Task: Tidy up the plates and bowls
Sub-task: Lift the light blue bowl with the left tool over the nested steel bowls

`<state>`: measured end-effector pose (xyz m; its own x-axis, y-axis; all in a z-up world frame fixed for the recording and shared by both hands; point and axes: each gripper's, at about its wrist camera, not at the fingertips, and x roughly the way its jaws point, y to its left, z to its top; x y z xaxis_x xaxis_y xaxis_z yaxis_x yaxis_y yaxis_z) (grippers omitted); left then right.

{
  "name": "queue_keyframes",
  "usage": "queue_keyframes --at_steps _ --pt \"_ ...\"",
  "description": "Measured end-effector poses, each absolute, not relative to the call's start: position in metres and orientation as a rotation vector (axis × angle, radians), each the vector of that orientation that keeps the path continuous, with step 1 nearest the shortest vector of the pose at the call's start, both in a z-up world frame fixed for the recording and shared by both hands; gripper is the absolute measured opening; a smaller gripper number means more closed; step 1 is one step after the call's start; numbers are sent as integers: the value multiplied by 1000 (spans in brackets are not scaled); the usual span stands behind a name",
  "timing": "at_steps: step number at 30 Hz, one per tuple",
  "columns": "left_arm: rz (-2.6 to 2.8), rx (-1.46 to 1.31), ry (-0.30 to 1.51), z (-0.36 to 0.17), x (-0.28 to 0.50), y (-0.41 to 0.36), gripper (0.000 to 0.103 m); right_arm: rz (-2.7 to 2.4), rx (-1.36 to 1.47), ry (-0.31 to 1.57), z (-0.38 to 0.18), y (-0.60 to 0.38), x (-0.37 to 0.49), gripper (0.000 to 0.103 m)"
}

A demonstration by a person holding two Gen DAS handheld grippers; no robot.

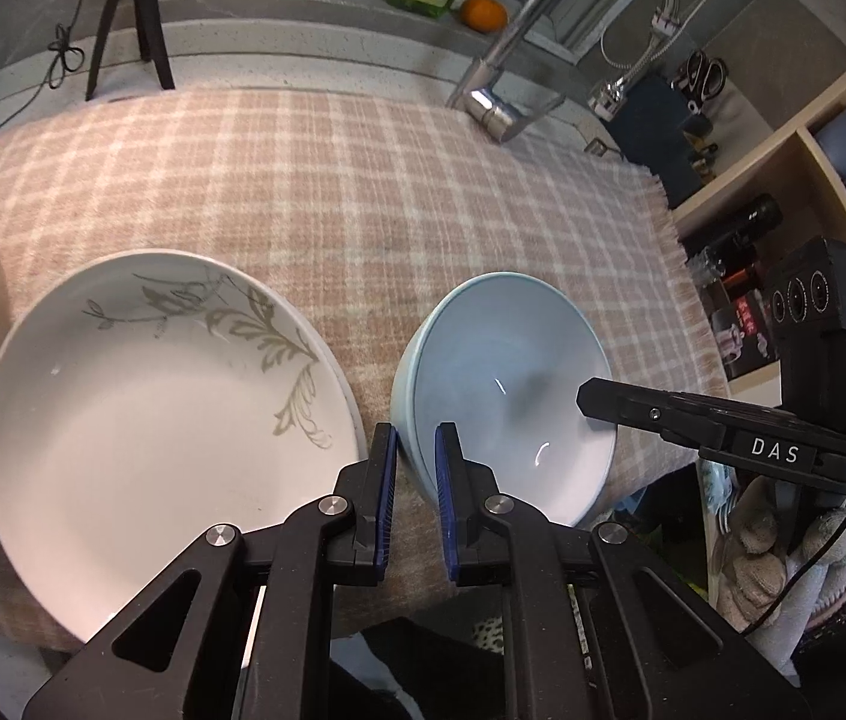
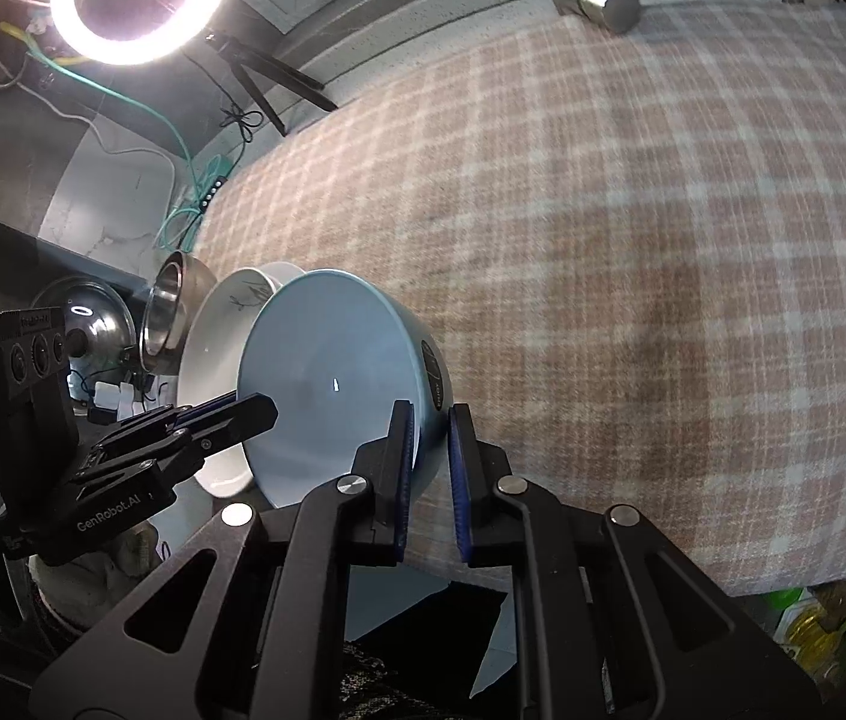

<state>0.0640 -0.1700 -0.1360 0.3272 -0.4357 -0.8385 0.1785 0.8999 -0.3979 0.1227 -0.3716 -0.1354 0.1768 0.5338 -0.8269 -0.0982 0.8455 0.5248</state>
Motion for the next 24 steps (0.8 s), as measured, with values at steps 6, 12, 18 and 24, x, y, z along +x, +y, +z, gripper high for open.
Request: queue_keyframes --at_steps 6,12,18,24 --pt "-378 -287 1116 -117 64 -142 11 510 370 1291 -114 -343 134 12" --pt "-326 -320 1070 -103 64 -108 11 569 331 1267 -99 -305 142 12" --pt "-275 -352 1035 -92 62 -70 11 623 310 1254 -89 -265 151 12" --pt "-224 -385 1014 -89 60 -34 11 663 297 1238 -83 -224 158 12"
